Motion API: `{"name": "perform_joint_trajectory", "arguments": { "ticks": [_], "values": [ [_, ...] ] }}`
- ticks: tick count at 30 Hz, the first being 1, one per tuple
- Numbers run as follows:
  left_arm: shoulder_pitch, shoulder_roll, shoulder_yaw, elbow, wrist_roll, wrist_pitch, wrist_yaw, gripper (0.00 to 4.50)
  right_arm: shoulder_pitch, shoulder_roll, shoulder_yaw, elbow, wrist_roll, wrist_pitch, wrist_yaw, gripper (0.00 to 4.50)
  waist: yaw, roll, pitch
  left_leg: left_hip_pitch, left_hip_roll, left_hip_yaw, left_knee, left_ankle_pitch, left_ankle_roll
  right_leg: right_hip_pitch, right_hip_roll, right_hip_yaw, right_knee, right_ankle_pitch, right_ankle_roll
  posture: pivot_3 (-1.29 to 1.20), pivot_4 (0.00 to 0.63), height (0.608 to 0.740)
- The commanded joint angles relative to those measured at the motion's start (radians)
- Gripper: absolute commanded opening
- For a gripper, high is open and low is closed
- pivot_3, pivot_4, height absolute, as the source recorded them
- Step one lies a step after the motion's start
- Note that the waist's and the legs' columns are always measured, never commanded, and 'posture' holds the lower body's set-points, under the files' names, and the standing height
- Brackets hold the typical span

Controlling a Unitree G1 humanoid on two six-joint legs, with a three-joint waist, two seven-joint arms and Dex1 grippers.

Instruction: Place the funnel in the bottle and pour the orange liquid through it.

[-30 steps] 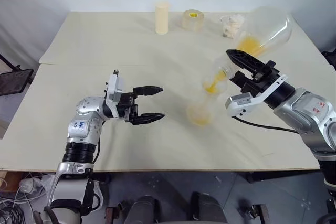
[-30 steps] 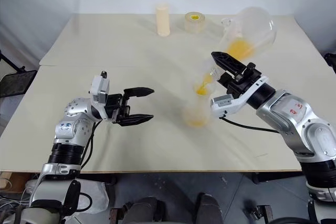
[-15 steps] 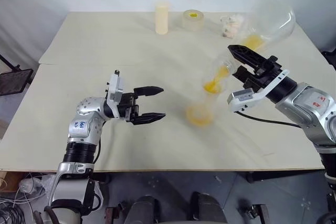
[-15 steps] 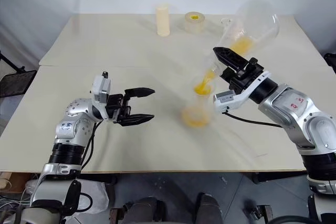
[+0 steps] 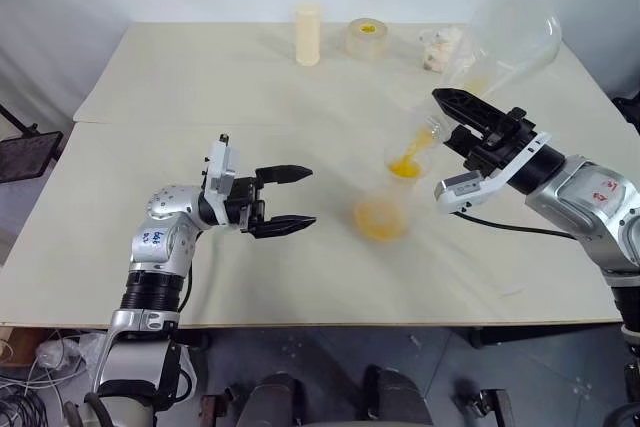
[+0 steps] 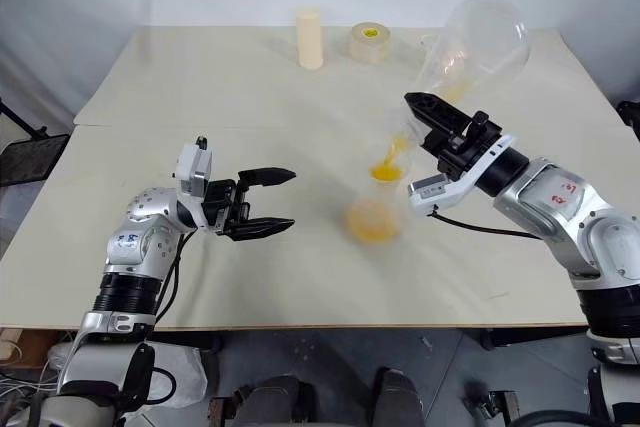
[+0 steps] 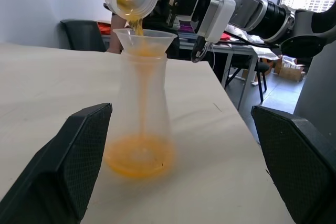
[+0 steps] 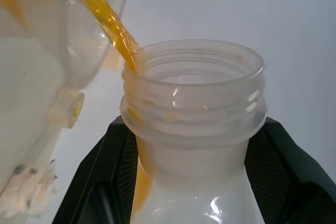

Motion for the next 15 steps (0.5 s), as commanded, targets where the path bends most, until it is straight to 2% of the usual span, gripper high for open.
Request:
{"name": "perform_joint_trajectory", "arguments": {
  "ticks": [1,15],
  "values": [
    [-0.016,-0.001,0.002,-0.029,-0.02,-0.001,0.0,4.5,-0.029,-0.027,-0.019,-0.017,-0.028,-0.018,-0.053,2.44,-0.002,0.0,0.0,0.0,0.0,0.0,0.0,0.0,0.0,0.0,0.0,0.0,0.0,0.0,0.0,0.0,0.15,0.74],
    [-0.022,0.0,-0.001,-0.02,-0.018,0.001,-0.009,4.5,-0.04,-0.037,-0.01,-0.004,-0.113,-0.053,-0.159,2.44,-0.005,0.0,0.0,0.0,0.0,0.0,0.0,0.0,0.0,0.0,0.0,0.0,0.0,0.0,0.0,0.0,0.15,0.74]
  ]
}}
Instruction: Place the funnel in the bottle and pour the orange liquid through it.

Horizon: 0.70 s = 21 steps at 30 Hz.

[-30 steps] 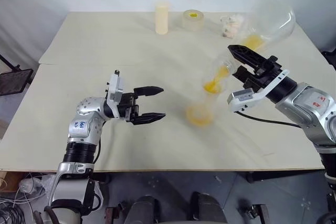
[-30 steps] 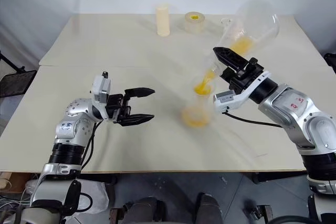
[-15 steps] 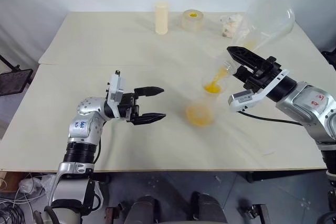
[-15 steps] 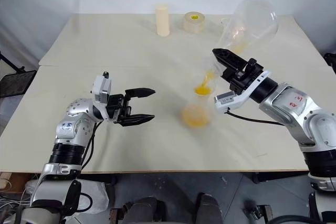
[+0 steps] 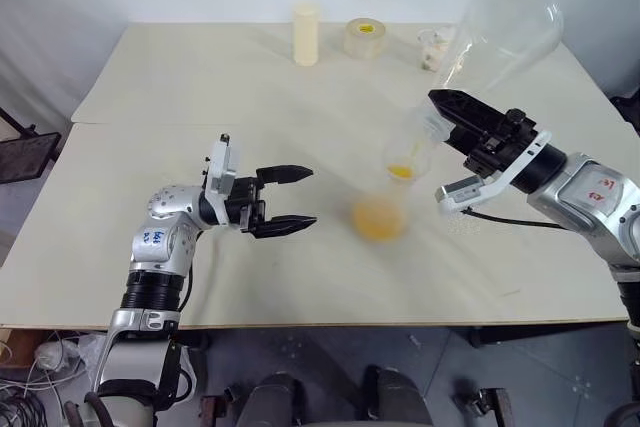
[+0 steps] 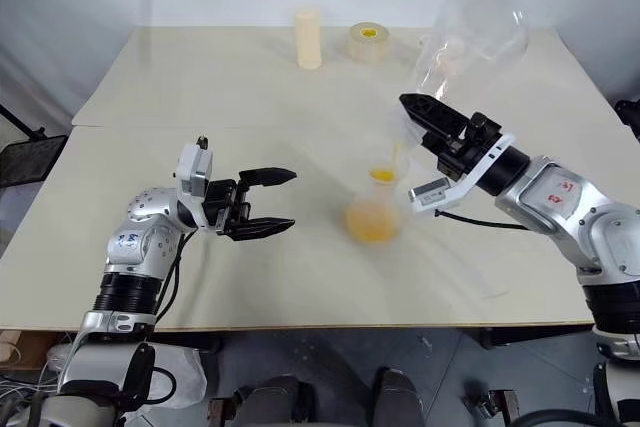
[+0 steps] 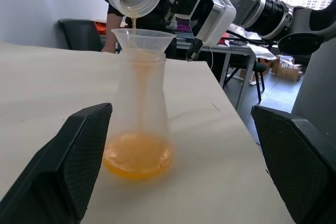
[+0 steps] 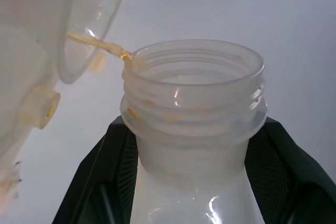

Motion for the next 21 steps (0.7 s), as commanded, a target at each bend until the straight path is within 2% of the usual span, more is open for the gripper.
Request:
{"name": "perform_joint_trajectory", "arguments": {
  "ticks": [1,7,10,18,21],
  "values": [
    [-0.02,0.001,0.0,-0.02,-0.018,-0.001,-0.008,4.5,-0.02,-0.023,-0.013,-0.016,-0.007,-0.005,-0.04,2.44,0.0,0.0,0.0,0.0,0.0,0.0,0.0,0.0,0.0,0.0,0.0,0.0,0.0,0.0,0.0,0.0,0.15,0.74],
    [-0.022,0.004,0.0,-0.017,-0.016,0.0,-0.011,4.5,-0.019,-0.016,-0.008,-0.023,0.014,-0.019,-0.033,2.44,-0.001,0.0,0.0,0.0,0.0,0.0,0.0,0.0,0.0,0.0,0.0,0.0,0.0,0.0,0.0,0.0,0.15,0.74],
    [-0.023,0.006,-0.002,-0.016,-0.014,0.004,-0.011,4.5,-0.018,0.006,-0.018,-0.02,0.073,-0.009,-0.011,2.44,-0.001,0.0,0.0,0.0,0.0,0.0,0.0,0.0,0.0,0.0,0.0,0.0,0.0,0.0,0.0,0.0,0.15,0.74],
    [-0.038,0.007,-0.003,0.006,0.007,0.017,0.025,4.5,0.043,0.168,-0.123,-0.012,0.524,0.217,0.177,2.44,-0.008,0.0,0.0,0.0,0.0,-0.001,0.0,0.0,0.0,0.001,0.0,-0.001,0.0,0.0,0.0,0.0,0.15,0.74],
    [-0.056,0.0,-0.005,0.013,0.019,0.014,0.054,4.5,0.066,0.313,-0.264,-0.012,0.822,0.504,0.237,2.44,-0.009,-0.002,0.001,0.0,0.0,-0.002,0.0,0.0,0.0,0.001,0.0,-0.002,0.0,0.0,0.0,0.0,0.15,0.74]
  ]
}}
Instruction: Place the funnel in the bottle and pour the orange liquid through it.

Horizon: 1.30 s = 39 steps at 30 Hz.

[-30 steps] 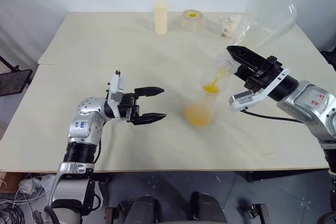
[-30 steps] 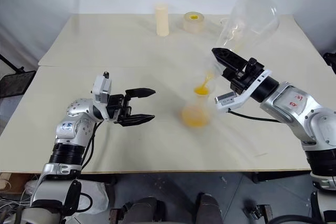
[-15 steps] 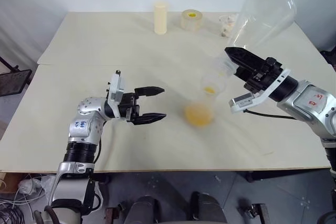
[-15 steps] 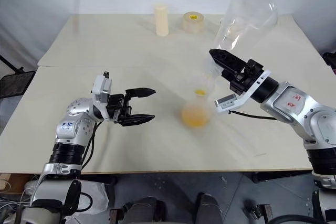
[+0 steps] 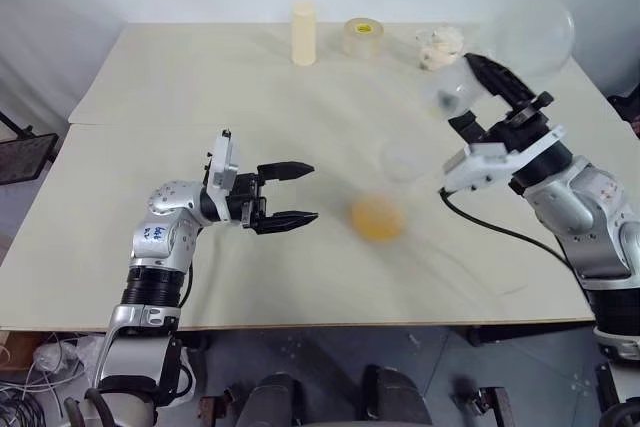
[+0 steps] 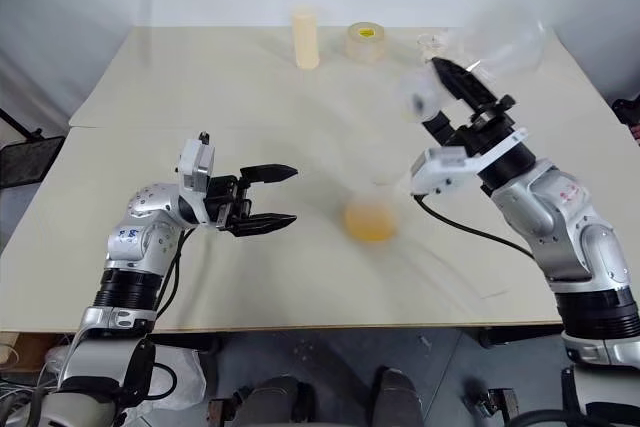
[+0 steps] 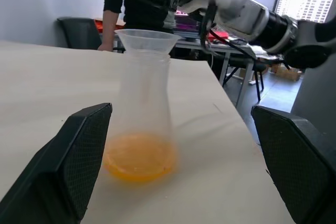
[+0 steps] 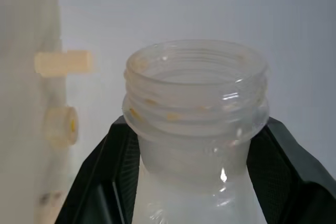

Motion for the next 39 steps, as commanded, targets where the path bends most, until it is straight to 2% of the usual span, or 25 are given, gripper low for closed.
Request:
{"name": "perform_joint_trajectory", "arguments": {
  "ticks": [1,8,14,19,25,29,31,33,39],
  "values": [
    [-0.034,-0.003,-0.002,0.0,0.008,-0.001,0.034,4.5,0.014,0.12,-0.195,-0.015,0.336,0.309,0.052,2.44,0.002,-0.001,0.0,0.0,0.0,-0.001,0.0,0.0,0.0,0.0,0.0,0.0,0.0,0.0,0.0,0.0,0.15,0.74],
    [-0.027,0.005,-0.016,-0.014,0.028,0.013,0.076,4.5,0.052,0.223,-0.36,0.009,0.601,0.488,0.063,2.44,-0.005,0.0,0.0,0.0,-0.001,0.0,-0.001,0.0,0.0,-0.001,0.0,0.0,0.001,0.0,0.0,0.0,0.15,0.74],
    [-0.03,0.0,-0.014,-0.019,0.023,0.038,0.124,4.5,0.048,0.264,-0.441,0.055,0.705,0.517,0.012,2.44,-0.004,0.0,0.001,0.001,-0.001,0.0,-0.001,0.0,0.0,-0.001,0.0,0.001,0.001,0.0,0.0,0.0,0.15,0.74],
    [-0.028,-0.002,-0.01,-0.025,0.012,0.072,0.146,4.5,0.073,0.263,-0.442,0.073,0.737,0.514,0.016,2.44,-0.005,0.0,0.001,0.001,-0.001,0.001,-0.001,0.0,0.0,-0.001,0.0,0.001,0.001,0.0,0.0,0.0,0.15,0.74],
    [-0.032,0.009,-0.012,-0.046,0.015,0.124,0.175,4.5,0.08,0.254,-0.425,0.079,0.746,0.506,0.017,4.42,-0.004,0.0,0.001,0.001,-0.001,0.001,-0.001,0.0,0.0,-0.001,0.0,0.001,0.001,0.0,0.0,0.0,0.15,0.74],
    [-0.036,0.028,-0.033,-0.067,0.046,0.16,0.204,4.5,0.074,0.24,-0.412,0.074,0.74,0.501,0.03,4.47,-0.004,0.0,0.001,0.001,-0.001,0.001,-0.001,0.0,0.0,-0.001,0.0,0.001,0.001,0.0,0.0,0.0,0.15,0.74],
    [-0.053,0.036,-0.039,-0.053,0.045,0.234,0.239,4.5,0.066,0.233,-0.411,0.075,0.741,0.503,0.03,4.47,-0.003,0.0,0.001,0.001,-0.001,0.001,-0.001,0.0,0.0,-0.001,0.0,0.001,0.001,0.0,0.0,0.0,0.15,0.74],
    [-0.057,0.042,-0.051,-0.049,0.076,0.225,0.266,4.5,0.055,0.223,-0.41,0.08,0.736,0.498,0.033,4.47,-0.003,0.0,0.001,0.001,-0.001,0.001,-0.001,0.0,0.0,-0.001,0.0,0.001,0.001,0.0,0.0,0.0,0.15,0.74],
    [-0.044,0.041,-0.042,-0.089,0.055,0.252,0.285,4.5,0.01,0.19,-0.419,0.078,0.761,0.493,0.062,4.47,-0.004,0.0,0.001,0.001,-0.001,0.001,-0.001,0.0,0.0,-0.001,0.0,0.001,0.001,0.0,0.0,0.0,0.15,0.74]
  ]
}}
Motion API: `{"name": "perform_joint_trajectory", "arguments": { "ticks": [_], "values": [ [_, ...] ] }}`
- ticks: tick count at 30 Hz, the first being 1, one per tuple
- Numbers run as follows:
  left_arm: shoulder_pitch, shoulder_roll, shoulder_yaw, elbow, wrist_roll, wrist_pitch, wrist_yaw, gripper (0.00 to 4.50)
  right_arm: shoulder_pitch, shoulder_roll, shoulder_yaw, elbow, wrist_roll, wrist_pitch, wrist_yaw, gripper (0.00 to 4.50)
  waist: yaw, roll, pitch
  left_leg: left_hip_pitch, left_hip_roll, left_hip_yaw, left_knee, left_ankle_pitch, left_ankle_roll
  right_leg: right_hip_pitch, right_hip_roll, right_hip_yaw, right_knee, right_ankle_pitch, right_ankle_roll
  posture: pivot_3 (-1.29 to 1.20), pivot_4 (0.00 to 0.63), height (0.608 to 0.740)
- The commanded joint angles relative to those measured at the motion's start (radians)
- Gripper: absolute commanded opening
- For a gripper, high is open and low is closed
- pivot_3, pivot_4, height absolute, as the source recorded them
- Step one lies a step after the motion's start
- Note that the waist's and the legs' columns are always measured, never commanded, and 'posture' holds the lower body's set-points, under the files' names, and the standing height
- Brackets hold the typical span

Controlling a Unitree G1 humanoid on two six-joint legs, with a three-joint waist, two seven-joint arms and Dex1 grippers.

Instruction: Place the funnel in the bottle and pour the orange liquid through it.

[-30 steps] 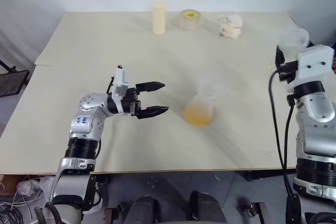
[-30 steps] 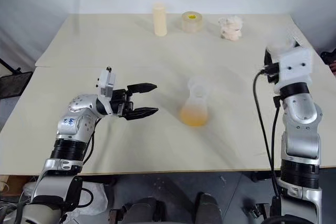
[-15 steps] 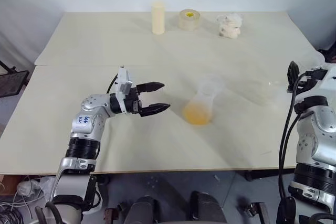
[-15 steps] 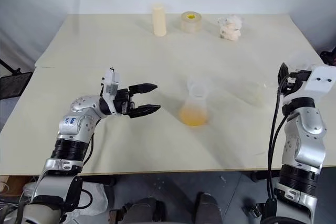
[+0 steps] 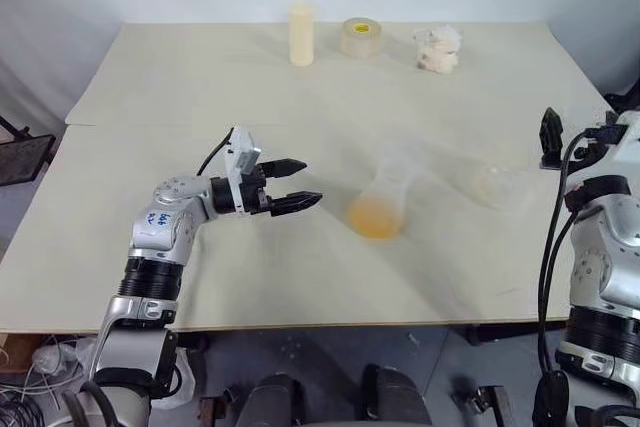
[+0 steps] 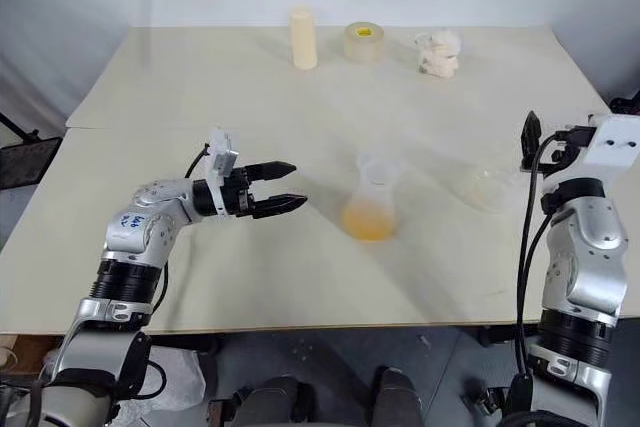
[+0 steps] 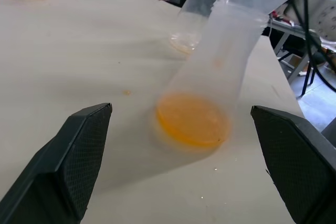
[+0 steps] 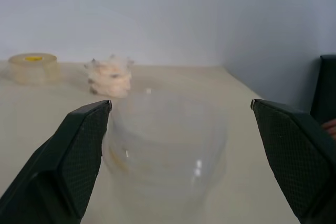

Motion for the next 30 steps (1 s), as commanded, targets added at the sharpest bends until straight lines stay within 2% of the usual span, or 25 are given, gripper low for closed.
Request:
{"name": "perform_joint_trajectory", "arguments": {
  "ticks": [1,4,8,13,15,16,18,21,30],
  "values": [
    [-0.002,0.008,0.014,-0.063,-0.02,-0.007,-0.013,4.5,-0.041,-0.04,-0.019,-0.03,0.037,-0.027,0.035,4.47,0.0,0.0,0.0,0.0,0.0,0.0,0.0,0.0,0.0,0.0,0.0,0.0,0.0,0.0,0.0,0.0,0.15,0.74],
    [0.026,0.008,0.028,-0.079,-0.021,-0.073,-0.038,4.5,-0.058,-0.064,-0.009,-0.062,0.075,-0.007,0.092,4.47,0.0,0.0,0.0,0.0,0.0,0.0,0.0,0.0,0.0,0.0,0.0,0.0,0.0,0.0,0.0,0.0,0.15,0.74],
    [0.061,0.027,0.043,-0.095,-0.02,-0.146,-0.079,4.5,-0.024,-0.134,0.025,-0.182,0.179,0.1,0.238,4.47,0.001,0.0,0.0,0.0,0.0,0.0,0.0,0.0,0.0,0.0,0.0,0.0,0.0,0.0,0.0,0.0,0.15,0.74],
    [0.111,0.097,0.061,-0.058,-0.027,-0.202,-0.186,4.5,0.2,-0.266,0.013,-0.387,0.357,0.224,0.513,4.47,0.009,0.0,0.0,0.0,0.0,0.0,0.0,0.0,0.0,0.0,0.0,-0.001,0.0,0.0,0.0,0.0,0.15,0.74],
    [0.122,0.112,0.061,-0.054,-0.028,-0.205,-0.204,4.5,0.273,-0.302,-0.001,-0.42,0.392,0.242,0.584,4.47,0.016,-0.001,0.0,0.0,-0.001,0.001,0.0,0.0,0.0,0.001,0.0,0.0,-0.001,0.0,0.0,0.0,0.15,0.74],
    [0.137,0.131,0.062,-0.051,-0.026,-0.209,-0.228,4.5,0.357,-0.329,-0.009,-0.439,0.4,0.239,0.668,4.47,0.02,-0.001,0.0,0.0,-0.001,0.001,0.001,0.0,0.0,0.001,0.0,0.0,-0.002,0.0,0.0,0.0,0.15,0.74],
    [0.156,0.156,0.065,-0.041,-0.021,-0.227,-0.263,4.5,0.474,-0.369,-0.019,-0.446,0.394,0.241,0.764,4.47,0.03,-0.001,0.0,0.0,-0.001,0.002,0.002,0.0,0.0,0.001,0.0,0.0,-0.003,0.0,0.0,0.0,0.15,0.74],
    [0.164,0.182,0.065,-0.015,-0.019,-0.253,-0.304,4.5,0.562,-0.399,-0.001,-0.374,0.299,0.143,0.837,4.47,0.03,-0.002,0.001,0.0,-0.001,0.002,0.002,0.0,0.0,0.002,0.0,0.0,-0.003,0.0,0.0,0.0,0.15,0.74],
    [0.18,0.191,0.063,-0.008,-0.03,-0.278,-0.35,4.5,0.591,-0.378,0.006,-0.287,0.244,0.058,0.88,4.47,0.027,-0.002,0.001,0.001,-0.001,0.003,0.002,0.0,0.0,0.002,0.001,-0.001,-0.004,0.0,0.0,0.0,0.15,0.74]
  ]
}}
